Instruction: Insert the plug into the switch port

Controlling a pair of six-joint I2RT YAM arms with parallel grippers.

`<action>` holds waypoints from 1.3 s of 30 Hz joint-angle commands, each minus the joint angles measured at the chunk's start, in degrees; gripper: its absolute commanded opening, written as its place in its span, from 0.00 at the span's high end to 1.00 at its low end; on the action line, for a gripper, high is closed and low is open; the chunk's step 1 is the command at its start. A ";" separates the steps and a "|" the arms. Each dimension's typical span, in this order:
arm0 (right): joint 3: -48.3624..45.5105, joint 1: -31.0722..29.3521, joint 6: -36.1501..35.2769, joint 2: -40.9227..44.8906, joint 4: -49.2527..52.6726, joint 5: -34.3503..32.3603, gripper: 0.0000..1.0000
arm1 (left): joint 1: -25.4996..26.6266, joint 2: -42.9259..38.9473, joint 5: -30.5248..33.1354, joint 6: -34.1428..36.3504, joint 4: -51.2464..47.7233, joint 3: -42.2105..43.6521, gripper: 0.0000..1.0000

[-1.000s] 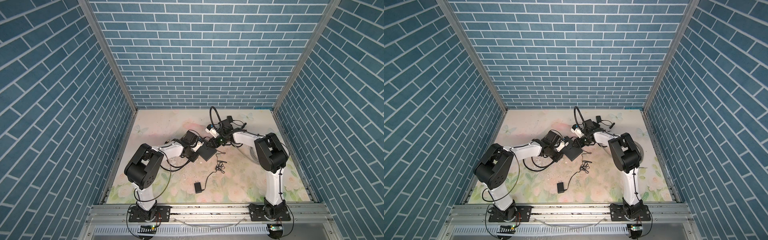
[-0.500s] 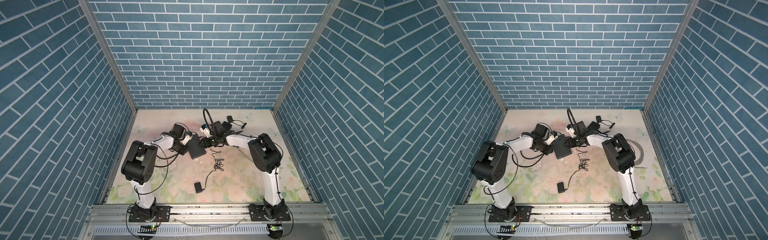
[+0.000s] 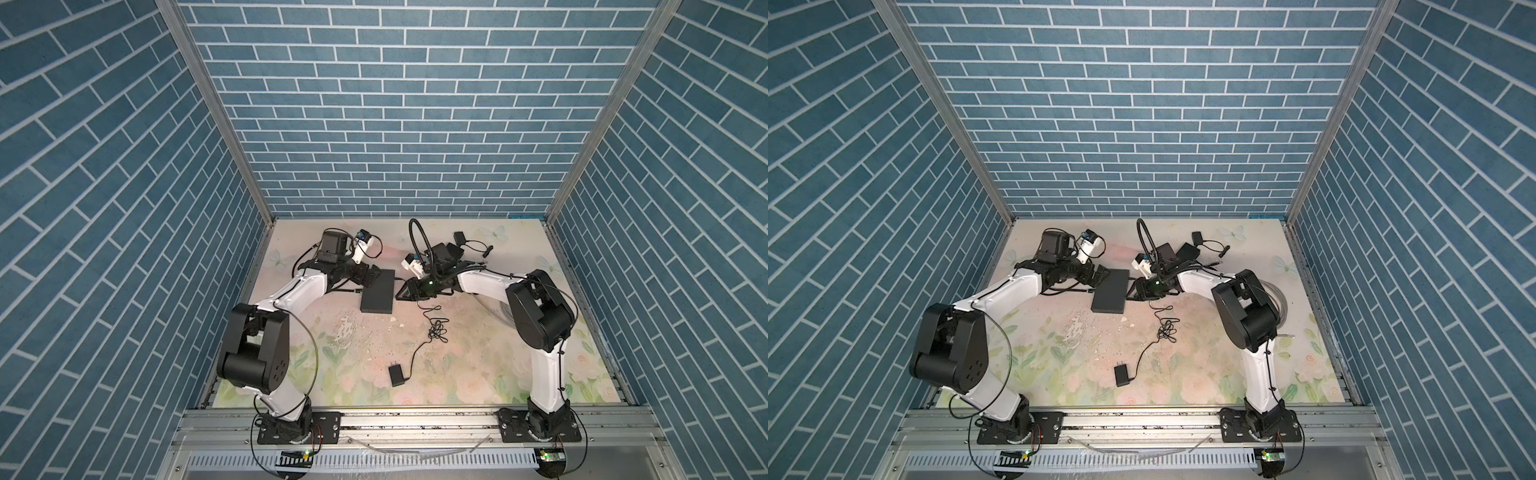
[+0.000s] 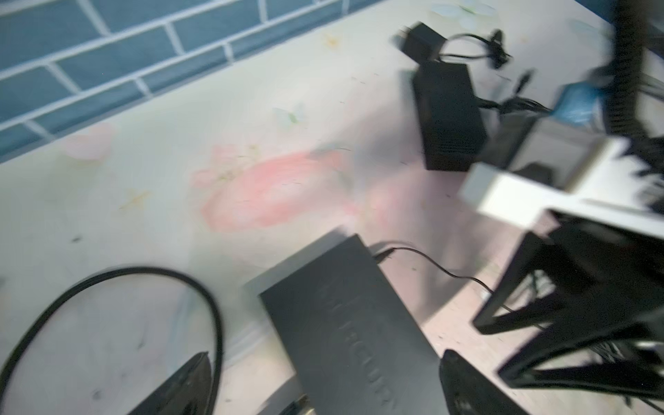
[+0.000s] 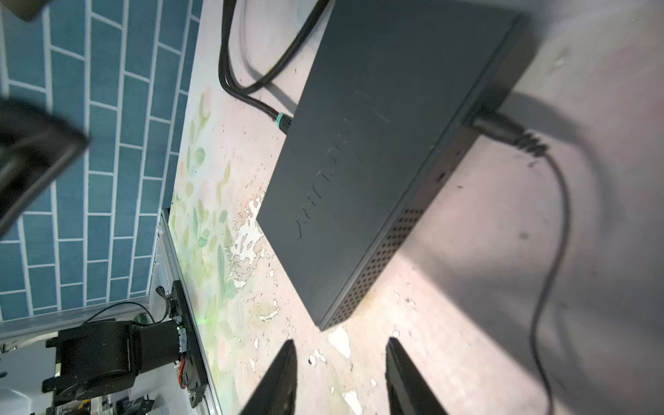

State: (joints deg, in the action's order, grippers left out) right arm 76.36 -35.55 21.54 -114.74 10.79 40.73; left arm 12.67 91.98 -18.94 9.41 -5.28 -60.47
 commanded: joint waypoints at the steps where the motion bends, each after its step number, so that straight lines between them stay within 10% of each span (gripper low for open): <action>1: -4.93 2.21 -2.39 8.27 1.33 -0.31 0.50 | -2.34 -3.21 11.67 -10.72 11.08 4.84 0.00; 4: -11.05 4.58 -5.35 16.36 3.37 -6.26 0.02 | -2.82 -7.13 18.01 -14.23 15.12 9.36 0.00; 14: -41.82 23.18 -14.82 46.52 -16.94 -49.43 0.01 | -10.81 -14.66 26.14 -9.21 19.68 22.45 0.00; 17: -41.94 29.03 -15.32 45.33 -15.30 -48.42 0.01 | -11.44 -12.89 26.34 -9.49 28.28 28.28 0.00; 26: -55.74 39.15 -18.69 37.13 -53.98 -41.38 0.01 | -11.47 -3.20 19.74 -4.97 60.55 40.10 0.00; 30: -56.09 39.78 -18.14 25.13 -67.73 -34.67 0.02 | -11.54 -4.94 17.25 -4.00 53.81 38.37 0.00; 39: -55.84 39.59 -16.27 26.46 -64.26 -43.20 0.01 | -11.51 -4.41 19.65 -4.75 54.87 38.34 0.00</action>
State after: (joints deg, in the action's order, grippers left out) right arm 21.63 4.38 5.56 -88.49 -48.53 -0.08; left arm 1.15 87.74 0.25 4.34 47.90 -21.52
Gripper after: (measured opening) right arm 0.991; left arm 0.996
